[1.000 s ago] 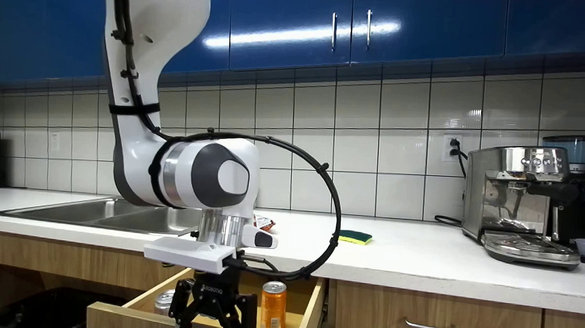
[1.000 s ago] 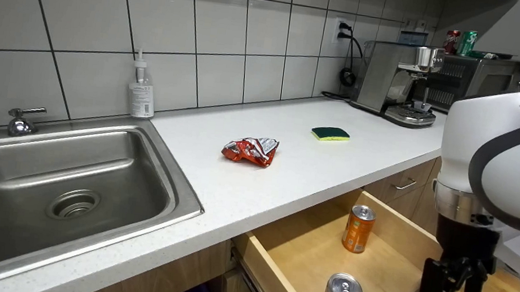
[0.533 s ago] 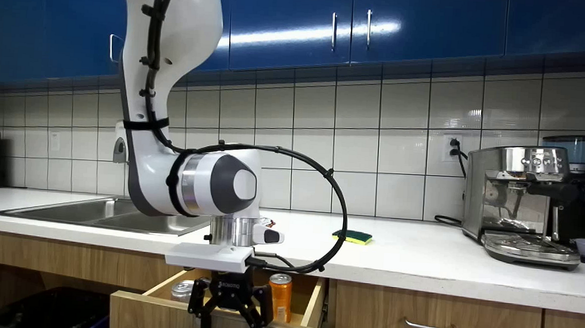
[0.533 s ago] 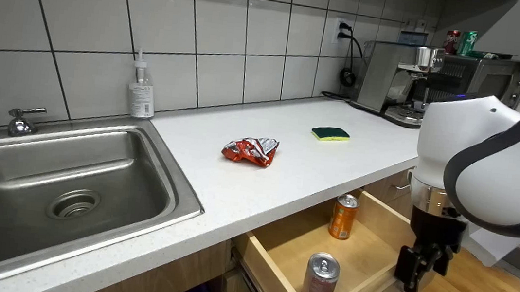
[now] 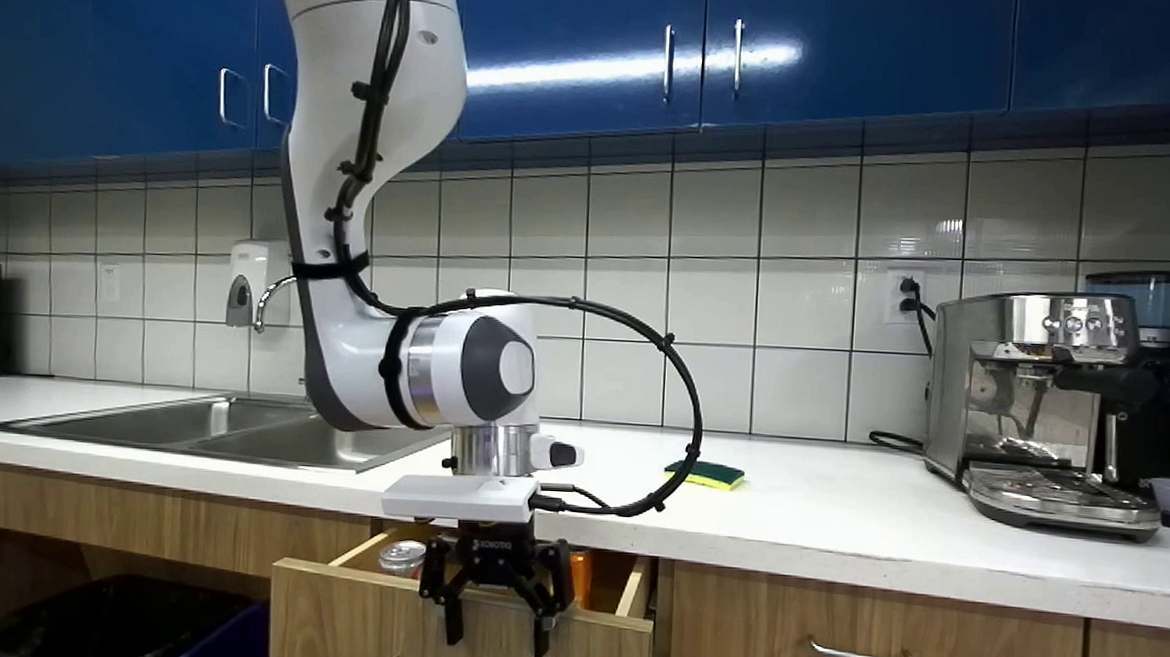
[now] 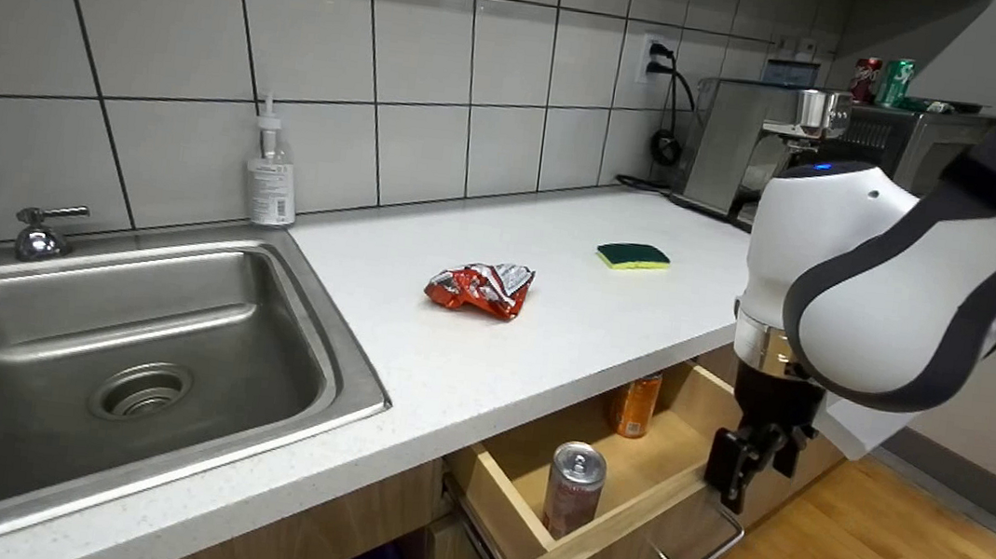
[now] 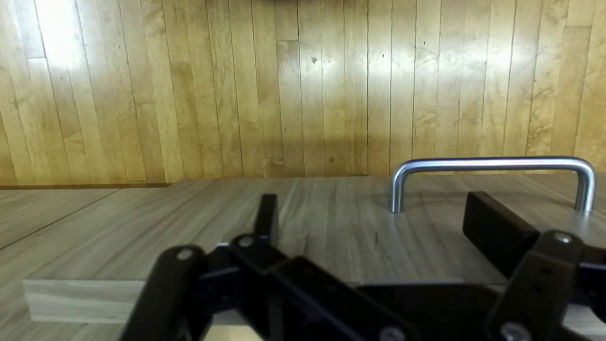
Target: Open the drawer on the left and put the orange can in the drawer then push the drawer closed.
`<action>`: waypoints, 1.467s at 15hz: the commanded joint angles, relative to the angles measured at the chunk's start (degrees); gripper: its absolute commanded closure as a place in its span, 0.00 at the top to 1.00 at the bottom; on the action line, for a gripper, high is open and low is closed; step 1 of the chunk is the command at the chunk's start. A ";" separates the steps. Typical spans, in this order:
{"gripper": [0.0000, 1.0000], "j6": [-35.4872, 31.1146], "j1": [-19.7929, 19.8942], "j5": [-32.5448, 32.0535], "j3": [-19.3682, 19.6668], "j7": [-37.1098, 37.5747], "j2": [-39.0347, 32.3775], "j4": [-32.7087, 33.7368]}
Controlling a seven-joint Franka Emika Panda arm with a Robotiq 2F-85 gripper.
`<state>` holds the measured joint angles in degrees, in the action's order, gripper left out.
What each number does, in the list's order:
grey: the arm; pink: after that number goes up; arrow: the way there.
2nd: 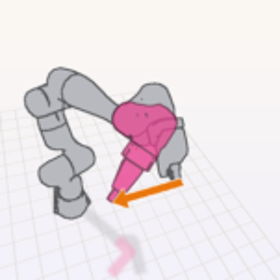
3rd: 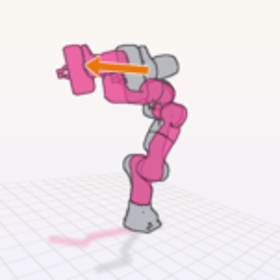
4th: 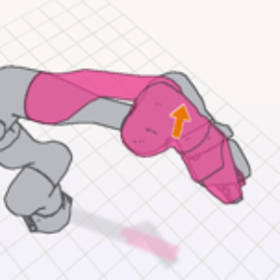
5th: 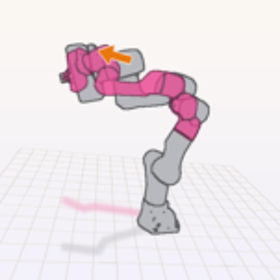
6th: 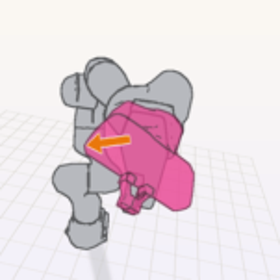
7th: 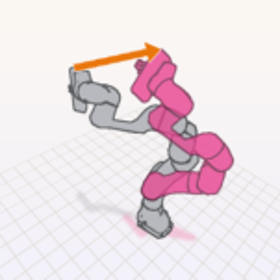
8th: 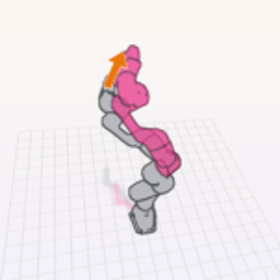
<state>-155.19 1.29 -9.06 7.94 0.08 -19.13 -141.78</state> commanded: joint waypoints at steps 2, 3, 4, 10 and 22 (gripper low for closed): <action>1.00 0.05 0.40 -1.08 0.14 -0.69 -3.23 6.11; 1.00 0.01 0.49 -0.98 0.06 -0.97 -3.51 6.62; 1.00 -0.03 0.54 -0.95 0.03 -1.19 -3.68 7.04; 1.00 -0.50 0.68 -0.47 -0.33 -1.65 -3.93 8.46; 1.00 -0.79 0.45 -0.36 -0.08 -0.70 -4.52 11.82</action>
<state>-155.18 1.32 -9.07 7.74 -1.03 -23.04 -133.74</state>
